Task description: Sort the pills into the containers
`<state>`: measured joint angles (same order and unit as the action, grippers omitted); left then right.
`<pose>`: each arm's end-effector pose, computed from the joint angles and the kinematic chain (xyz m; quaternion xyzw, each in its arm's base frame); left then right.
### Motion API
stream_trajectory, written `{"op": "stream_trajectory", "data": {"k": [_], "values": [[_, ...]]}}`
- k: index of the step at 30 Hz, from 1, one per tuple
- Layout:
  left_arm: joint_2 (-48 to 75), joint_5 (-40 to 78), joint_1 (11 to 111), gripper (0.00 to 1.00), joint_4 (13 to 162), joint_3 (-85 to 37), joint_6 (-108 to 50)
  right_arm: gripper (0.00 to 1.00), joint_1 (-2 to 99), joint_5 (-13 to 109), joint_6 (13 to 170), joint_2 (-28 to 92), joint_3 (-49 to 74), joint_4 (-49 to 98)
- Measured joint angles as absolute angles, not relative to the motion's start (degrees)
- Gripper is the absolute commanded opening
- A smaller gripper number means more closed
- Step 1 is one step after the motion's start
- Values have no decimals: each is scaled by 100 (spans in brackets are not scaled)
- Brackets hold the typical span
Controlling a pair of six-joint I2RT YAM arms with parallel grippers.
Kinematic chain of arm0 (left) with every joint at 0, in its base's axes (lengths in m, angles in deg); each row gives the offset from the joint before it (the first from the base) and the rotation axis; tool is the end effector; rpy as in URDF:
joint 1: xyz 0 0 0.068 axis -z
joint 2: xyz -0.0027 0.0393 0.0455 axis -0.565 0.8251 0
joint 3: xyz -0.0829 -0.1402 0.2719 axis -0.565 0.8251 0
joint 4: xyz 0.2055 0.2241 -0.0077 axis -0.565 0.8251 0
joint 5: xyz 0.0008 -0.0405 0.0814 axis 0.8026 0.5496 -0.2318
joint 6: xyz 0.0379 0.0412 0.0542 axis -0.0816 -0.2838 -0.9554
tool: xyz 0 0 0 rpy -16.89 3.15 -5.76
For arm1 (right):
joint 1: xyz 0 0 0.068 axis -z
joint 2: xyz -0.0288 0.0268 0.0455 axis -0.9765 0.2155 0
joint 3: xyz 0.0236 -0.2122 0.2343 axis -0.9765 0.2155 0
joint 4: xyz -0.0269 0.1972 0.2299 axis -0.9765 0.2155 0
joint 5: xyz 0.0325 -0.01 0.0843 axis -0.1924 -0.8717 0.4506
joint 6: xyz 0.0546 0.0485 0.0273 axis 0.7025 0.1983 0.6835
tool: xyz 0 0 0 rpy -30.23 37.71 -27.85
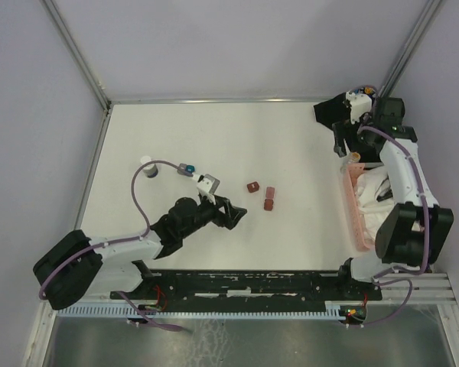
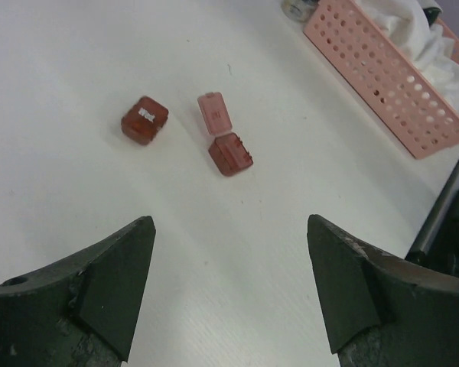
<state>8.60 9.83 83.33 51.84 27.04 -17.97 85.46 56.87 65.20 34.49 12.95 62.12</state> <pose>0.1908 -0.2170 0.1990 0.1675 0.7525 -0.3685 0.5195 0.3759 -0.0327 0.3393 -0.1489 0.9078 0.0440 0.3896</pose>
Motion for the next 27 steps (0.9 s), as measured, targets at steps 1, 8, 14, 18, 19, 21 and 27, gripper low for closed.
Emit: {"op": "stream_trajectory", "data": {"k": [1, 8, 14, 18, 19, 21, 27], "values": [[700, 1074, 8333, 91, 5175, 2881, -1795, 92, 8594, 5576, 6518, 3740, 1057, 6227], [-1094, 1077, 8333, 99, 4570, 4225, -1762, 85, 8705, 5047, 6490, 5445, -174, 6662], [-2233, 946, 8333, 99, 4467, 4743, -1764, 81, 8705, 4726, 6400, 5759, -338, 7008], [-2637, 948, 8333, 99, 4471, 4763, -1764, 77, 8707, 4597, 6354, 5781, -338, 7137], [-2701, 946, 8333, 99, 4471, 4763, -1764, 76, 8707, 4570, 6343, 5792, -338, 7165], [-2797, 948, 8333, 99, 4469, 4763, -1764, 74, 8712, 4540, 6317, 5823, -338, 7180], [-2810, 996, 8333, 100, 4489, 4763, -1762, 66, 8771, 4505, 6278, 5998, -338, 7228]]}}
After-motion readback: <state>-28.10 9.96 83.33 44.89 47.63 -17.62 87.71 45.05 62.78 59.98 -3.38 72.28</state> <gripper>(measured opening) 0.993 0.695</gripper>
